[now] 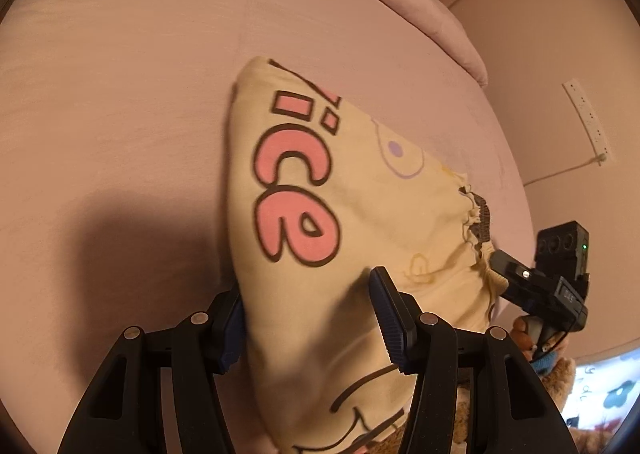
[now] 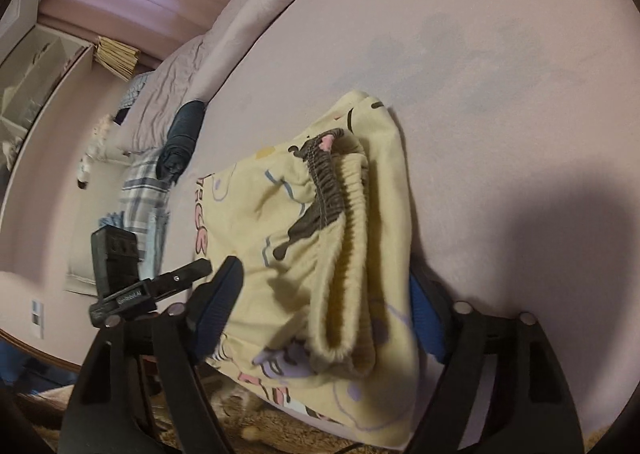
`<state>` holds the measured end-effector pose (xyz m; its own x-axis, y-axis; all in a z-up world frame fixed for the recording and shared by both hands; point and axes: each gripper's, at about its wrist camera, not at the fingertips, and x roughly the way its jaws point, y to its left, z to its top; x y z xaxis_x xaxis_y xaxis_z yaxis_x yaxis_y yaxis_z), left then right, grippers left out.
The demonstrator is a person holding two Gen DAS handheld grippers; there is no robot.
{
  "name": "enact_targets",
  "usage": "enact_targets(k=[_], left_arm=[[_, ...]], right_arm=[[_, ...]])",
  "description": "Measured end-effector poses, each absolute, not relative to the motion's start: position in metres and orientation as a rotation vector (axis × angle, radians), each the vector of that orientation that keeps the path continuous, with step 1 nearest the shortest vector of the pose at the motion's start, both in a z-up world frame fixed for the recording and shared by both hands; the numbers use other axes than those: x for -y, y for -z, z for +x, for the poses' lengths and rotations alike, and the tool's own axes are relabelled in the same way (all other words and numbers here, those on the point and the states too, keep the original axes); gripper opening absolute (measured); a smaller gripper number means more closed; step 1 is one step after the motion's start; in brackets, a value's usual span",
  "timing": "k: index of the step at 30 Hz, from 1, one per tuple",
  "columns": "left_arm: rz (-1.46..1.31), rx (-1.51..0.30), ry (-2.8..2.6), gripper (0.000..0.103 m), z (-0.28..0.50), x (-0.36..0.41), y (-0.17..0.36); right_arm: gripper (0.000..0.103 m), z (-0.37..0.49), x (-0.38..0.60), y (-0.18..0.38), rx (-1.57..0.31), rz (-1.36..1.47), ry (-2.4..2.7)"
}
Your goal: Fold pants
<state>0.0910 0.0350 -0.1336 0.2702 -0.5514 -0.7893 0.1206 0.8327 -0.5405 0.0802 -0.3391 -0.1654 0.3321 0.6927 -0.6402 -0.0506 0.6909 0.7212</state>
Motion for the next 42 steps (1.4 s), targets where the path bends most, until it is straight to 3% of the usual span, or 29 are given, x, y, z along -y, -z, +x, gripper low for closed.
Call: enact_targets(k=[4, 9, 10, 11, 14, 33, 42], left_arm=[[-0.361, -1.207, 0.488, 0.054, 0.090, -0.018, 0.132], [-0.307, -1.200, 0.448, 0.026, 0.087, -0.003, 0.128], [-0.307, -1.198, 0.446, 0.019, 0.086, -0.001, 0.126], [-0.304, -1.193, 0.445, 0.017, 0.085, 0.001, 0.125], [-0.278, -1.168, 0.430, 0.015, 0.081, 0.006, 0.115], [-0.242, -0.957, 0.401, 0.015, 0.094, -0.020, 0.026], [-0.244, -0.982, 0.351, 0.015, 0.158, -0.024, 0.048]], right_arm=[[0.054, 0.085, 0.326, 0.173, -1.161, 0.705, -0.588], [0.046, 0.085, 0.314, 0.171, -1.161, 0.698, -0.583], [0.041, 0.083, 0.313, 0.170, -1.157, 0.677, -0.571], [0.033, 0.083, 0.315, 0.170, -1.157, 0.669, -0.559], [0.024, 0.079, 0.318, 0.168, -1.145, 0.670, -0.542], [0.020, 0.117, 0.275, 0.066, -0.911, 0.450, -0.589], [0.021, 0.174, 0.248, 0.074, -0.933, 0.375, -0.542]])
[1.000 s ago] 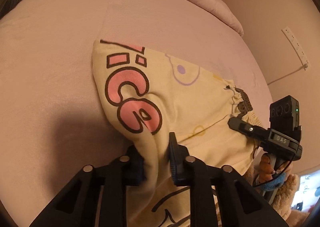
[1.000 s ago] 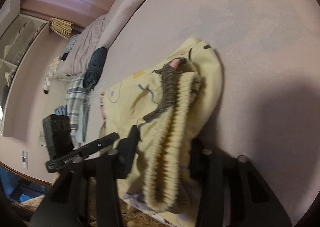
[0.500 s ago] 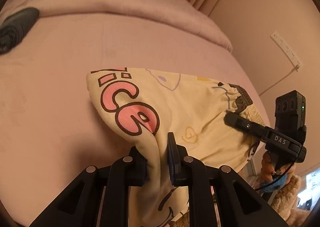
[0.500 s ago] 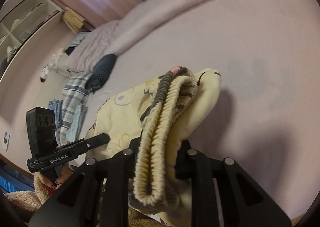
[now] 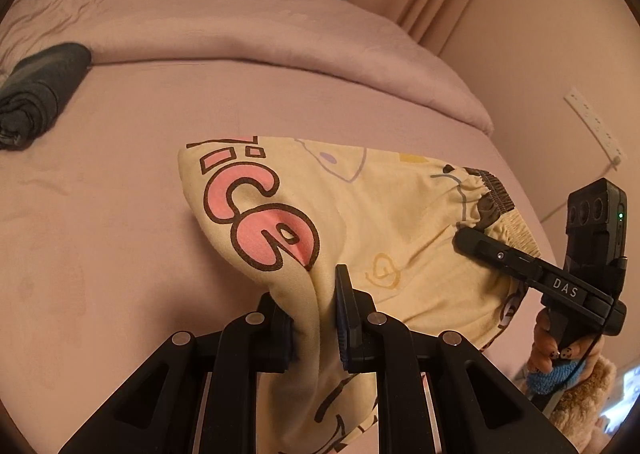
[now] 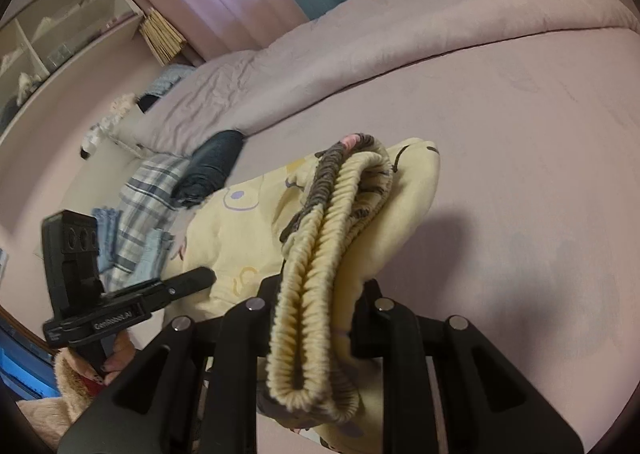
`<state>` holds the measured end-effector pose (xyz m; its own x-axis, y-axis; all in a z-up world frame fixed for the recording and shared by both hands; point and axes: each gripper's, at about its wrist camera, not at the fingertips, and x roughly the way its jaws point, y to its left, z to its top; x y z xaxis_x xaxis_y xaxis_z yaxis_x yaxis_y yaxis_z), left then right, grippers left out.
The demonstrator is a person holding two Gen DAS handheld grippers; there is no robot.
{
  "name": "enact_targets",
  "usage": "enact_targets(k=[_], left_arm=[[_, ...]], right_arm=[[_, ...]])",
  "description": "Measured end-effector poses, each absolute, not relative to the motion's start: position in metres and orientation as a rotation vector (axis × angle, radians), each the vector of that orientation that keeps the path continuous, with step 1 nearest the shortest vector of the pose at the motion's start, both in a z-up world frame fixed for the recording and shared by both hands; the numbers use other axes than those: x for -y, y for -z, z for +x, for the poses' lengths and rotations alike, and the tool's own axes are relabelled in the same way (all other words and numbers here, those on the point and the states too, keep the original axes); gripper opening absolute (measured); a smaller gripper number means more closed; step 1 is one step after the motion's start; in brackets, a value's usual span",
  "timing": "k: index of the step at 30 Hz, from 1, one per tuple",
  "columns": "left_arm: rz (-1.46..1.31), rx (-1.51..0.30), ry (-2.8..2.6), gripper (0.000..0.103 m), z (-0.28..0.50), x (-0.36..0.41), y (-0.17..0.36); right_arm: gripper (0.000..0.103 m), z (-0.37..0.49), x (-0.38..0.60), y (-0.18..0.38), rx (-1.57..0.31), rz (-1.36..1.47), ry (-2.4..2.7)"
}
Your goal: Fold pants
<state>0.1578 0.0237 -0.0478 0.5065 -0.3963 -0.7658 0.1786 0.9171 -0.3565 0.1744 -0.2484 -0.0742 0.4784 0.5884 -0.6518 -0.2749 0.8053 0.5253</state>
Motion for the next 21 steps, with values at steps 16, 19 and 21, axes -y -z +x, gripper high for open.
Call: enact_targets(k=[16, 19, 21], left_arm=[[-0.327, -1.188, 0.294, 0.035, 0.190, -0.065, 0.132], [-0.313, -1.181, 0.273, 0.042, 0.188, -0.067, 0.128], [-0.313, -1.174, 0.259, 0.043, 0.185, -0.072, 0.129]], right_arm=[[0.025, 0.227, 0.248, 0.159, -1.141, 0.371, -0.486], [0.029, 0.226, 0.254, 0.156, -1.139, 0.343, -0.472], [0.034, 0.225, 0.251, 0.152, -1.134, 0.308, -0.445]])
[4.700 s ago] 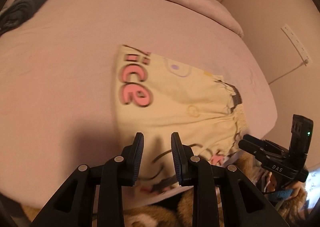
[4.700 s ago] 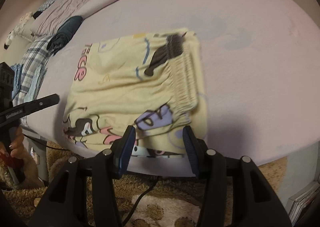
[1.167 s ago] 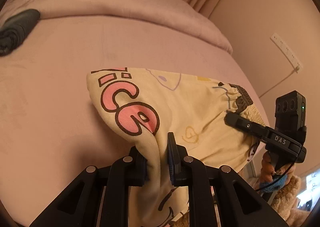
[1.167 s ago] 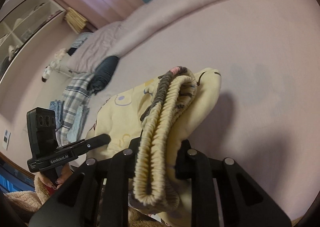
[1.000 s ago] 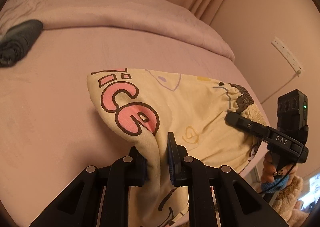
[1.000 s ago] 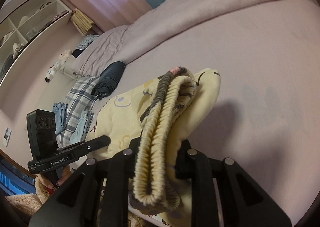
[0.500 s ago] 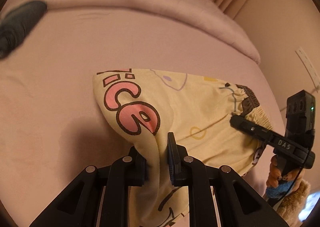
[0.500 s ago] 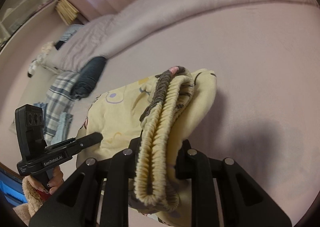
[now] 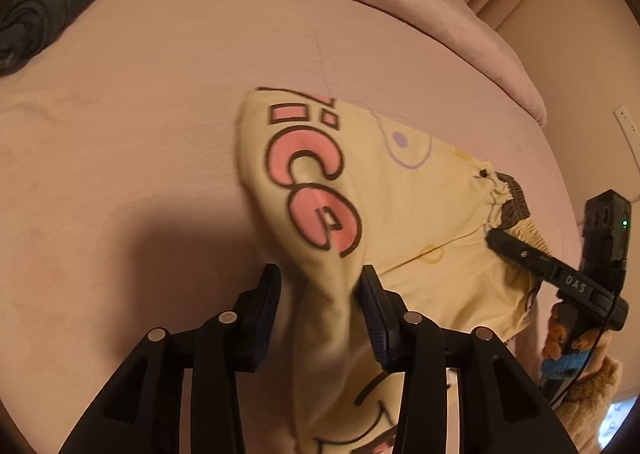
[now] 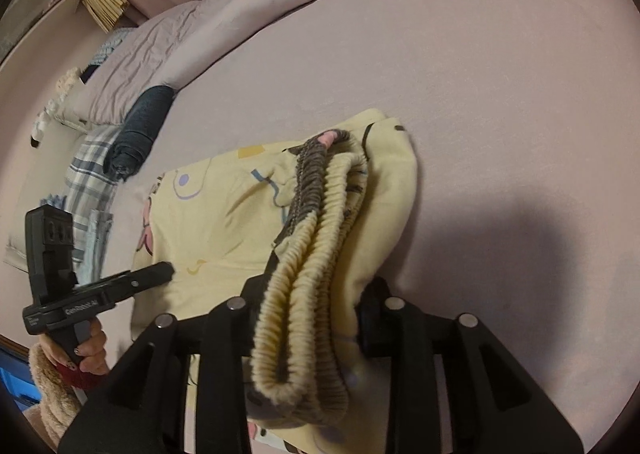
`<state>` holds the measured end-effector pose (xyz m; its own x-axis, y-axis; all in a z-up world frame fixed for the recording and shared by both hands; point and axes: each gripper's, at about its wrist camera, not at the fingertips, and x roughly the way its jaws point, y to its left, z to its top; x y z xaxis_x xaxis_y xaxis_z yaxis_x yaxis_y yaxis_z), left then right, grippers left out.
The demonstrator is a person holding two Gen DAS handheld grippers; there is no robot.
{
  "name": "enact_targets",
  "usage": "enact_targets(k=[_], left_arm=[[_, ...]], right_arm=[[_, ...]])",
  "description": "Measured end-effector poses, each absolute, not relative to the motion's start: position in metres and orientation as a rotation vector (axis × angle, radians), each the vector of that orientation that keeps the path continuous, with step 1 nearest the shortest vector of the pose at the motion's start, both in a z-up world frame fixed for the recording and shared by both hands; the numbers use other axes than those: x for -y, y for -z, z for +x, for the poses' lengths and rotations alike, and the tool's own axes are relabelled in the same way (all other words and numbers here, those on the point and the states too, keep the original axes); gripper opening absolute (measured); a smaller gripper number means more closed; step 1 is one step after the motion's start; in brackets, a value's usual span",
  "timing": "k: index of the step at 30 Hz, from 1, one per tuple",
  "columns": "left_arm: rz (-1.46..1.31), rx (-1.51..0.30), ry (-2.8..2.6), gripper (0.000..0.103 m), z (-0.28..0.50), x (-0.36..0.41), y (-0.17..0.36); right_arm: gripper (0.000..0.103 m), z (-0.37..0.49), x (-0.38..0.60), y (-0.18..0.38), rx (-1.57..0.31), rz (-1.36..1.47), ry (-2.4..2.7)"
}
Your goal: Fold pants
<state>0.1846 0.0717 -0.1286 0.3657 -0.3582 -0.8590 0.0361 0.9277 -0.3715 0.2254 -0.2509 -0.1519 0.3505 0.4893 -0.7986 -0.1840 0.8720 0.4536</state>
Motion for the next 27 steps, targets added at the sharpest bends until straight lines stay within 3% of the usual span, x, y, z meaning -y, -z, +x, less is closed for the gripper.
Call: enact_targets(k=[5, 8, 11, 18, 21, 23, 27], left_arm=[[-0.353, -1.168, 0.208, 0.043, 0.171, -0.090, 0.130], [-0.343, -1.158, 0.149, 0.043, 0.158, -0.099, 0.129], [-0.325, -1.153, 0.090, 0.043, 0.144, -0.105, 0.126], [-0.245, -1.119, -0.015, 0.043, 0.107, -0.101, 0.097], [-0.277, -1.058, 0.011, 0.055, 0.098, -0.090, 0.072], [-0.273, -1.013, 0.017, 0.070, 0.090, -0.086, 0.057], [-0.257, -0.928, 0.012, 0.080, 0.081, -0.073, 0.029]], right_arm=[[0.059, 0.218, 0.253, 0.144, -1.100, 0.150, -0.321], [0.063, 0.213, 0.260, 0.142, -1.091, 0.110, -0.271], [0.073, 0.210, 0.268, 0.139, -1.081, 0.119, -0.218], [0.075, 0.188, 0.266, 0.108, -1.021, 0.031, -0.141], [0.075, 0.172, 0.258, 0.084, -0.959, -0.027, -0.124], [0.077, 0.160, 0.256, 0.068, -0.917, -0.044, -0.132], [0.081, 0.137, 0.250, 0.038, -0.838, -0.039, -0.155]])
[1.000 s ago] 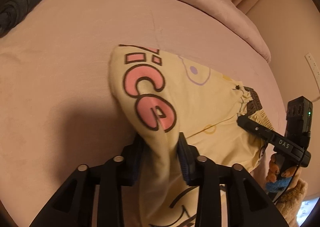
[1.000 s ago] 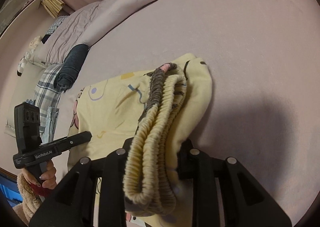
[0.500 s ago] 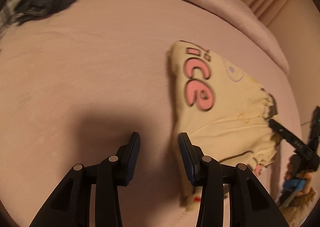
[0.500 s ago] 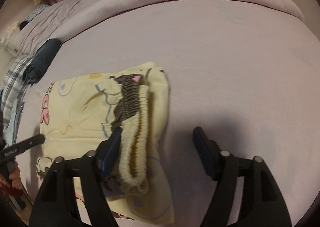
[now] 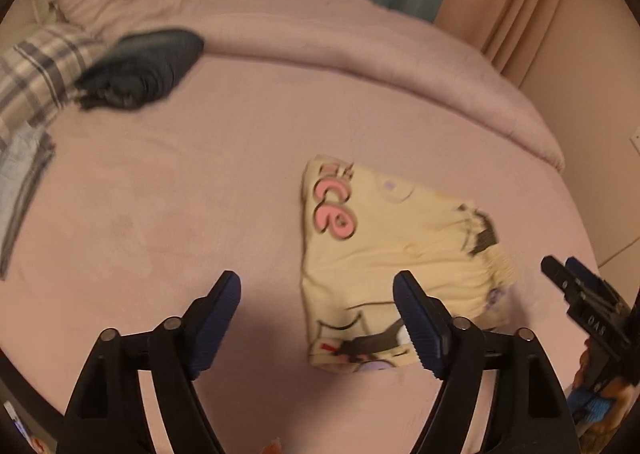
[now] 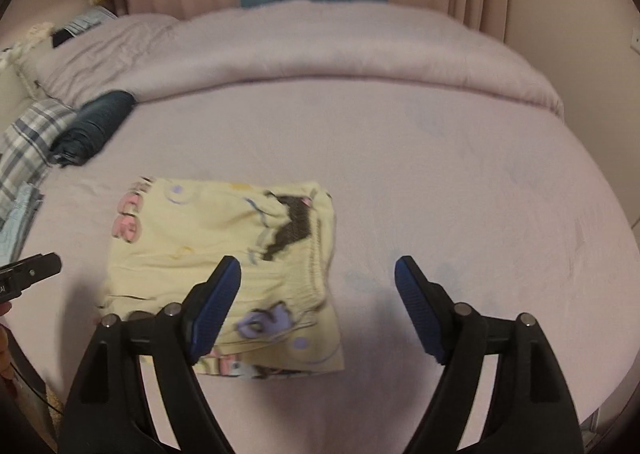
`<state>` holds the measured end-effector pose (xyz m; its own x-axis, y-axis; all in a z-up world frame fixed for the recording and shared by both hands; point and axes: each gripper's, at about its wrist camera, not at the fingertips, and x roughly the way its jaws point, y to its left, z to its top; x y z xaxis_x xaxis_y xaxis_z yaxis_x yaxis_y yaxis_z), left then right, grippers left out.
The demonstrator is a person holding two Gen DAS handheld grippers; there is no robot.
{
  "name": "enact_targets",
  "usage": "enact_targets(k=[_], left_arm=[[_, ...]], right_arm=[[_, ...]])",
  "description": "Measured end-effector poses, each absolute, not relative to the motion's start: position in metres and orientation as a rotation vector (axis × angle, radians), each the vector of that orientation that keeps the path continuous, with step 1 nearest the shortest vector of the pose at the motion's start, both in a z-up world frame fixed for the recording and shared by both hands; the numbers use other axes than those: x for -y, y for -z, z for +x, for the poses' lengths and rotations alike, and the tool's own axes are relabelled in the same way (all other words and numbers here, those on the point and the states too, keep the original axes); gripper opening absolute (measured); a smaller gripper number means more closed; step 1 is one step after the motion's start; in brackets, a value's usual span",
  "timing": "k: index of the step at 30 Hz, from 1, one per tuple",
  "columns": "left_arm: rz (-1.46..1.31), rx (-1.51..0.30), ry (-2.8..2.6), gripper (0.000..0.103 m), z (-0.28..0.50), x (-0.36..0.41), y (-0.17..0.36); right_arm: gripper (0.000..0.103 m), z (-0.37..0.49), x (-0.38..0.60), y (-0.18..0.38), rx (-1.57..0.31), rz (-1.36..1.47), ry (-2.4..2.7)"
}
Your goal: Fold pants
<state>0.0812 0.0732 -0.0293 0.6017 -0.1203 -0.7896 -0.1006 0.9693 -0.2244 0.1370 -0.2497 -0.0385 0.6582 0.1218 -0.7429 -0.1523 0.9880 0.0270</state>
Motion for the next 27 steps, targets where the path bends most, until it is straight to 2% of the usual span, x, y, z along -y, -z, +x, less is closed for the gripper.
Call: enact_targets(k=[4, 27], left_arm=[[-0.252, -0.868, 0.014, 0.085, 0.071, -0.064, 0.012], [-0.177, -0.850, -0.019, 0.086, 0.049, -0.028, -0.004]], right_arm=[[0.084, 0.117, 0.249, 0.021, -0.791, -0.011, -0.171], [0.085, 0.074, 0.218, -0.003, -0.729, 0.003, -0.173]])
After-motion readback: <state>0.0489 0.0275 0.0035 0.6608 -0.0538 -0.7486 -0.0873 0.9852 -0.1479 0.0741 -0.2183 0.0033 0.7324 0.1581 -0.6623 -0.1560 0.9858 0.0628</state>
